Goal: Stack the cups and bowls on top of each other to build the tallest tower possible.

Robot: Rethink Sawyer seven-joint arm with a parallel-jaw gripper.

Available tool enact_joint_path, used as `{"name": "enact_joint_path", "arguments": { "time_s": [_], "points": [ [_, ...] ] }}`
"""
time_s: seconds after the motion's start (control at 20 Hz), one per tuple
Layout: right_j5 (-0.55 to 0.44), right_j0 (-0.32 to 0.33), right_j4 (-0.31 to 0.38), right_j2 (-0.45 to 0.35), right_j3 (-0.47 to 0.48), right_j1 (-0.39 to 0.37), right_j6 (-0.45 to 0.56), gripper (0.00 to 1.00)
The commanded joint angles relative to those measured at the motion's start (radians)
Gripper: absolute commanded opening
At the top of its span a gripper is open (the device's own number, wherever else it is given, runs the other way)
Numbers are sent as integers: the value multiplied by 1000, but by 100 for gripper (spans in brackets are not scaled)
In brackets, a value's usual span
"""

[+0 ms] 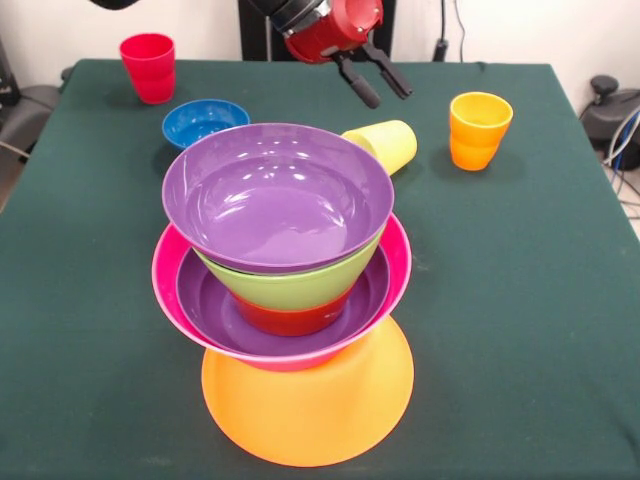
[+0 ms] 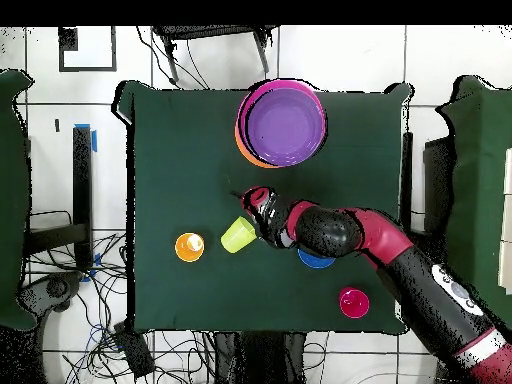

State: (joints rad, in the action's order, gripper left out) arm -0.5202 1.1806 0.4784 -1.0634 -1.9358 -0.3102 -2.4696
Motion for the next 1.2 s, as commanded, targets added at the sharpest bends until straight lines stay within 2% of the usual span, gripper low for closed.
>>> {"name": "enact_joint_path", "arguments": {
  "time_s": [0.05,0.35,0.55,0.65,0.9,1.2],
  "points": [
    [-56,-18,93,19,99,27,290,100],
    [-55,-18,97,11,129,-15,284,100],
    [-18,-28,123,25,112,-34,258,100],
    [-34,-27,113,21,129,-37,266,100],
    [-18,-35,118,33,143,-28,257,100],
    [33,-48,166,61,155,12,238,100]
  ]
}}
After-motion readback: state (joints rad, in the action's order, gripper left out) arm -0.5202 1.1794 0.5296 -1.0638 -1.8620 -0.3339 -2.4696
